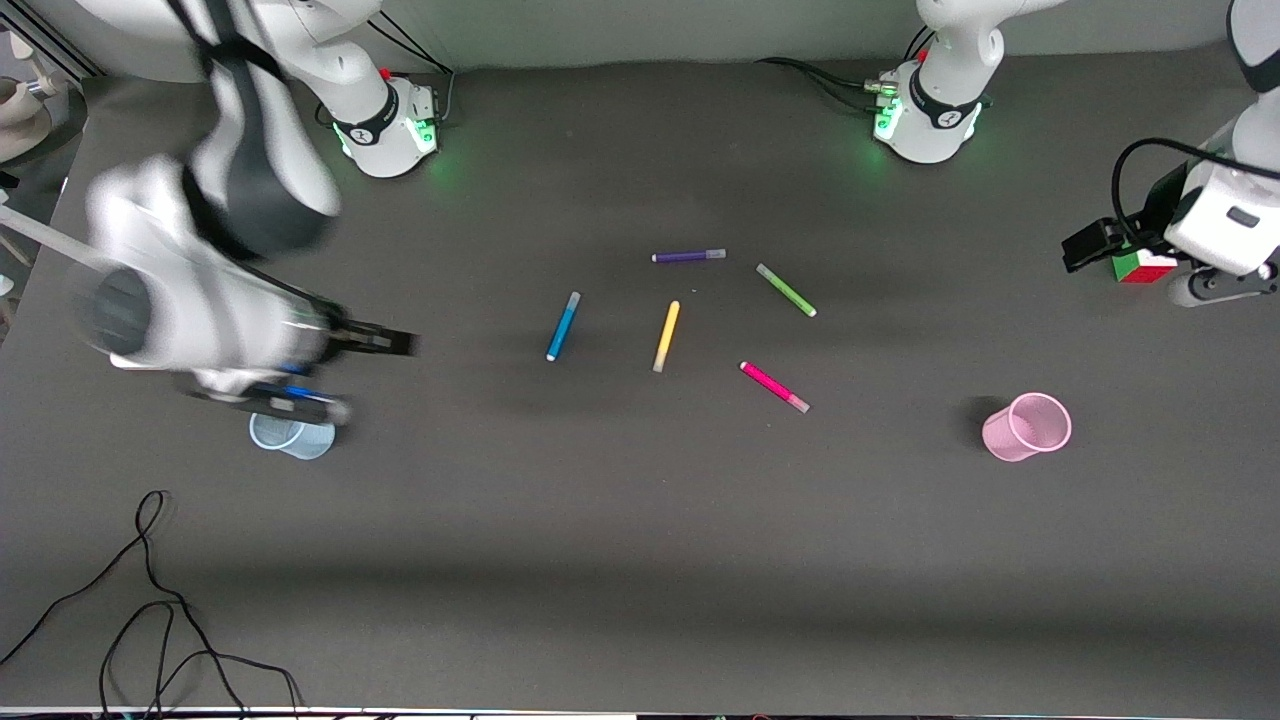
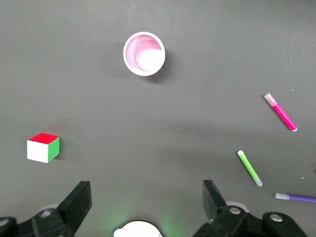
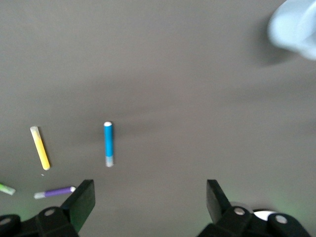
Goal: Place pink and blue markers in matching cups
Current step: 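Reach the right gripper to the blue marker while the left gripper moves out, then grasp the blue marker with the right gripper while the left reaches pink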
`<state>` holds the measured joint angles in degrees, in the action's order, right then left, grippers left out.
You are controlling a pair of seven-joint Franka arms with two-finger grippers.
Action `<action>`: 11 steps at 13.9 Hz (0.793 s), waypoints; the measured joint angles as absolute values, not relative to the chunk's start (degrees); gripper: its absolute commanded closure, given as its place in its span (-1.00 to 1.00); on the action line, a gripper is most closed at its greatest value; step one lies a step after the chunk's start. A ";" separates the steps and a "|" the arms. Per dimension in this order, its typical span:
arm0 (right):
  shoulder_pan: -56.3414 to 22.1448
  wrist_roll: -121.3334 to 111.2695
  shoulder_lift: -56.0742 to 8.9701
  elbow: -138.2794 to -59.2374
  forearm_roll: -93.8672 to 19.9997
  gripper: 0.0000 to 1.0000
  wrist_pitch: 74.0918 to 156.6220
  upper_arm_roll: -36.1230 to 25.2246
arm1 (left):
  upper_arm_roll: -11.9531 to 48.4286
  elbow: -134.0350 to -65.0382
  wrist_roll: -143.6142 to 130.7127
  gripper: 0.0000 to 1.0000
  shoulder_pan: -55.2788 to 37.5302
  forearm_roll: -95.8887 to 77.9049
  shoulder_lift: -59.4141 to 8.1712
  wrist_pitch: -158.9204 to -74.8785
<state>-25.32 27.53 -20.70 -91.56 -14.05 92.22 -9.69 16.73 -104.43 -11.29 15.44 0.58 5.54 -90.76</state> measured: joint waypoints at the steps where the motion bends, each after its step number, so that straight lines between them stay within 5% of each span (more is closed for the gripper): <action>1: -25.40 30.45 -23.50 -91.59 -14.79 -1.00 93.54 -7.53 | 16.76 -104.43 -11.29 -0.99 15.43 0.54 4.52 -90.83; 5: -25.55 35.73 -30.70 -94.24 -18.13 -1.00 101.98 -2.40 | 17.32 -104.46 -11.71 -0.99 14.70 -0.21 -1.21 -93.11; 11: -26.19 35.93 -32.31 -103.76 -20.55 -0.99 116.32 0.27 | 17.75 -104.58 -31.44 -0.99 5.59 -4.66 -12.62 -102.76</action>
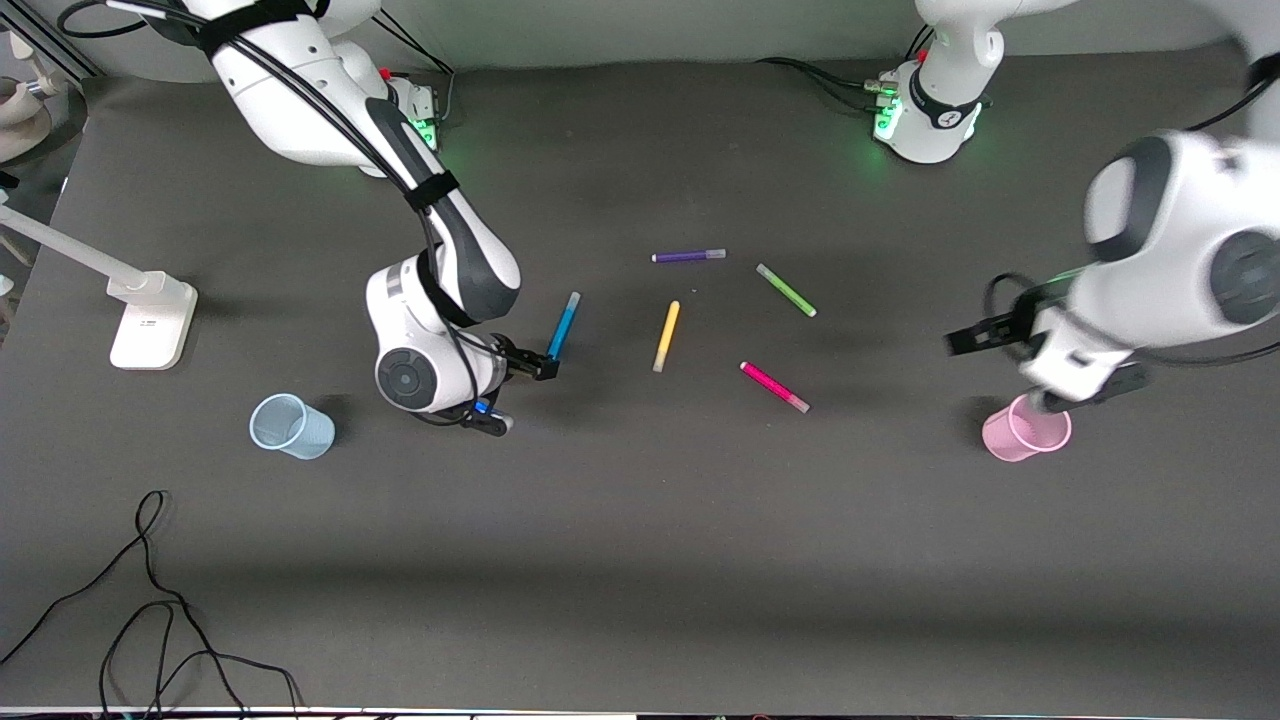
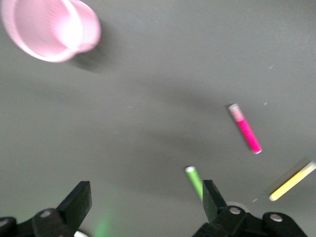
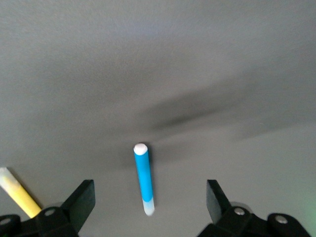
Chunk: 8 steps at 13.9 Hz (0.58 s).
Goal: Place pink and blue markers in matching cups
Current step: 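Grasp the blue marker with the right gripper while the left reaches pink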
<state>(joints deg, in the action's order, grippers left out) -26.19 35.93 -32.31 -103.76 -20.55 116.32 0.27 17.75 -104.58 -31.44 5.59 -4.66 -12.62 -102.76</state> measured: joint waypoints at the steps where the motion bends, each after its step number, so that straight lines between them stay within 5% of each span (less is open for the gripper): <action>1: -26.25 35.95 -32.68 -105.04 -20.87 -0.96 118.36 0.76 | 17.89 -104.59 -37.19 -0.99 2.41 -4.85 -14.73 -105.24; 4: -26.74 36.29 -34.07 -106.43 -23.03 -0.74 121.33 1.41 | 18.15 -104.63 -51.90 -0.99 -6.27 -5.01 -20.74 -112.87; 6: -27.44 37.35 -34.76 -107.34 -24.05 -0.12 123.23 1.47 | 18.16 -104.59 -58.63 -0.99 -9.97 -5.01 -24.57 -117.73; 8: -27.95 37.82 -35.17 -107.74 -24.38 0.24 123.96 1.55 | 18.12 -104.50 -62.31 -0.99 -11.52 -5.01 -27.11 -120.54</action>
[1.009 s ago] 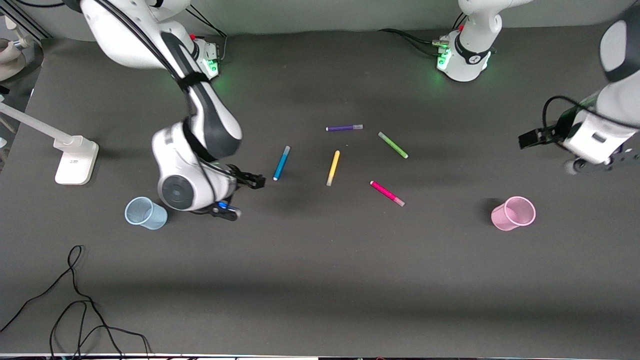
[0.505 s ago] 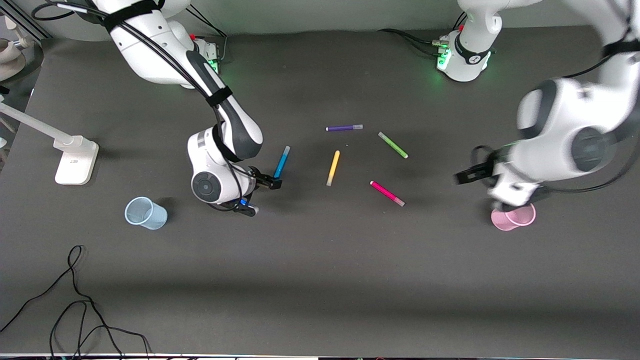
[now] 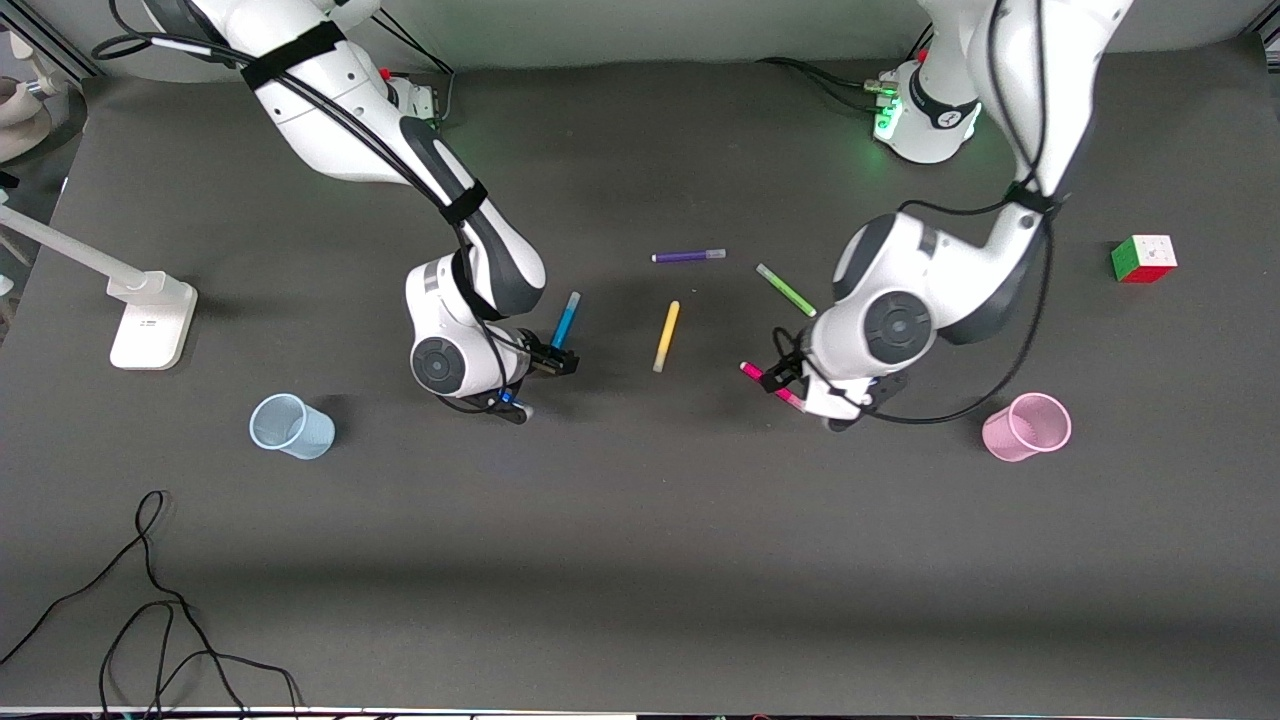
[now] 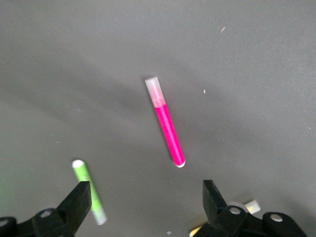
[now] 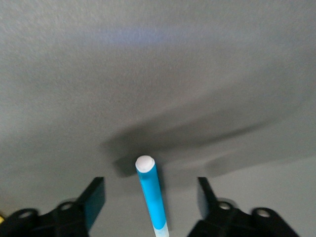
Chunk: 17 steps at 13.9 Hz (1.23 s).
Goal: Place pink and blue markers in matching cups
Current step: 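Grasp the blue marker with the right gripper while the left reaches pink, then carry the blue marker to the blue cup while the left grasps pink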
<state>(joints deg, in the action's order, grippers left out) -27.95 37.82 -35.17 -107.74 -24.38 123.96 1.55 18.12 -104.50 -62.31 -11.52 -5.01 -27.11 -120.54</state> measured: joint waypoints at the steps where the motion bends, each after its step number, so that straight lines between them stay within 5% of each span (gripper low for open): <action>1: -28.04 37.97 -35.18 -107.83 -24.42 0.38 124.06 1.59 | 18.12 -104.50 -63.81 -0.99 -11.99 -5.01 -27.90 -121.59; 4: -28.04 38.10 -35.31 -108.04 -24.46 0.82 124.77 1.60 | 18.11 -104.49 -68.38 -0.98 -12.90 -5.01 -29.62 -123.21; 10: -27.99 38.17 -35.47 -108.02 -24.55 1.00 124.91 1.58 | 18.10 -104.74 -77.21 -0.69 -15.69 -5.01 -34.46 -129.88; 13: -27.96 38.10 -33.78 -107.18 -24.14 1.00 122.60 0.11 | 18.10 -106.00 -77.84 -0.26 -16.85 -5.01 -36.49 -133.73; 17: -27.62 33.97 -22.67 -105.55 -13.57 1.00 115.82 -8.07 | 17.98 -106.76 -77.90 0.41 -16.90 -5.01 -36.64 -134.04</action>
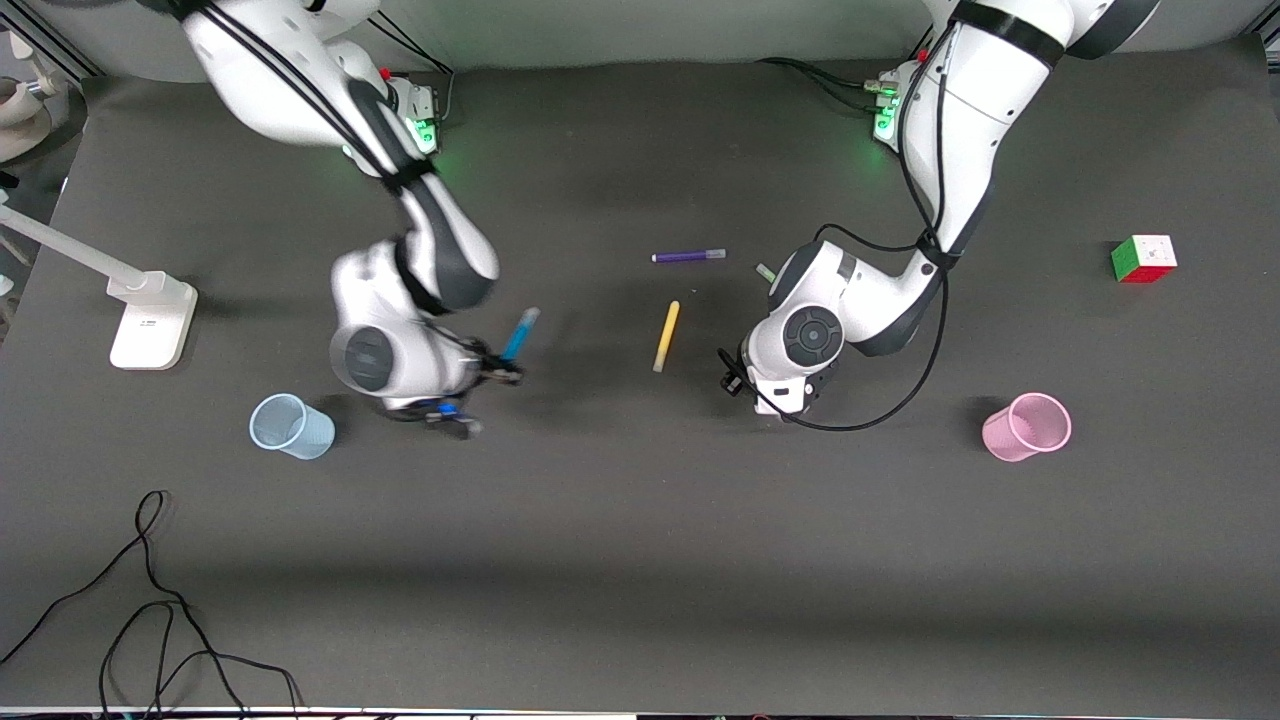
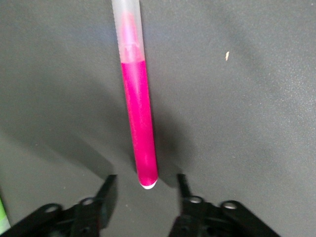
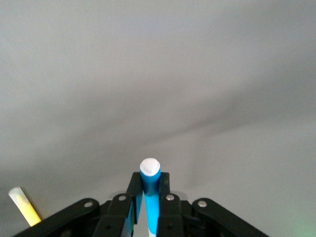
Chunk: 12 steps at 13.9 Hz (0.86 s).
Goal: Place pink and blue markers in matching cups
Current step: 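Carry the blue marker to the blue cup while the left grasps pink, then drop the blue marker into the blue cup while the left carries pink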
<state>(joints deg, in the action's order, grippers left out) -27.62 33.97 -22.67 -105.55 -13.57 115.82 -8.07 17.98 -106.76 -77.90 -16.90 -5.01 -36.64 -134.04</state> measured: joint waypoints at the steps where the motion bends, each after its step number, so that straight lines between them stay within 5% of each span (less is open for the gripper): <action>1: -27.51 30.77 -19.54 -105.64 -10.69 1.00 115.36 -10.63 | 17.95 -106.77 -77.90 0.61 -16.90 -5.01 -36.64 -134.04; 3: -27.31 21.76 -14.80 -105.83 -5.80 1.00 115.27 -16.21 | 17.85 -106.78 -77.91 1.00 -16.89 -5.01 -36.64 -134.05; 7: -26.96 5.13 -10.95 -107.36 2.79 1.00 123.11 -24.69 | 17.41 -106.65 -77.91 1.00 -16.43 -5.01 -36.07 -133.95; 12: -26.94 -5.04 -11.68 -120.47 3.54 1.00 149.24 -28.96 | 16.99 -103.86 -77.12 1.00 -13.45 -4.93 -31.72 -124.53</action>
